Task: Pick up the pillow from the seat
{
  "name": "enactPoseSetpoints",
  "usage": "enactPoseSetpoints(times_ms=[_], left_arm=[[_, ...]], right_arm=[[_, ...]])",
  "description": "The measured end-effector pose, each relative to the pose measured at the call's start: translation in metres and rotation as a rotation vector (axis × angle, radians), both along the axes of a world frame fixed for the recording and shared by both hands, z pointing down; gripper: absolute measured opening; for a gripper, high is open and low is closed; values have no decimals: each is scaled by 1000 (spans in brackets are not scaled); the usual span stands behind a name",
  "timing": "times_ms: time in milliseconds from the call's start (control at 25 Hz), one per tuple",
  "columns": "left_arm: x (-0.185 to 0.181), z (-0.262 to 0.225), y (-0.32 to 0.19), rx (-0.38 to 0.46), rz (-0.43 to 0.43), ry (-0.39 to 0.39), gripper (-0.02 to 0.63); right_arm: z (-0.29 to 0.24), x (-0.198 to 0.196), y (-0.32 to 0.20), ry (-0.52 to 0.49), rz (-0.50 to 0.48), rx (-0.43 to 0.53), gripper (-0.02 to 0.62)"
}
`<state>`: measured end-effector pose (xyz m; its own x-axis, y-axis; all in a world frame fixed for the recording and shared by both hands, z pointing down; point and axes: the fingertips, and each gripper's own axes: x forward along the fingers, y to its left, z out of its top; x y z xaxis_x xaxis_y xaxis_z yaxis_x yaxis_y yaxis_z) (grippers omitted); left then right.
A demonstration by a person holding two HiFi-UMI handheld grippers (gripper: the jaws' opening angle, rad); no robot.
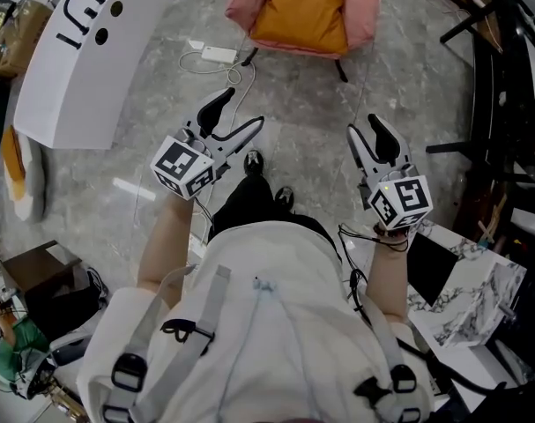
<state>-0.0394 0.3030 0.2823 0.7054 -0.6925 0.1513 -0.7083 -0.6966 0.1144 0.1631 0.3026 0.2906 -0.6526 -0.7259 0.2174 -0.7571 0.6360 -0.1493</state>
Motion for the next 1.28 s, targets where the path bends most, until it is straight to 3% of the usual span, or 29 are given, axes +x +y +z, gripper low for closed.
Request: enactPoseSetpoints(times_ms=[480, 960, 1280], left_arm=[[-15, 9, -87, -31, 15, 13, 344], [-52, 12, -194, -79, 90, 30, 350], [-77, 22, -244, -85, 142, 12, 357]], right_arm=[[12, -5, -73, 10, 67, -31, 246], [12, -31, -167, -22, 201, -69, 284], [4, -53, -213, -41, 236, -55, 305]])
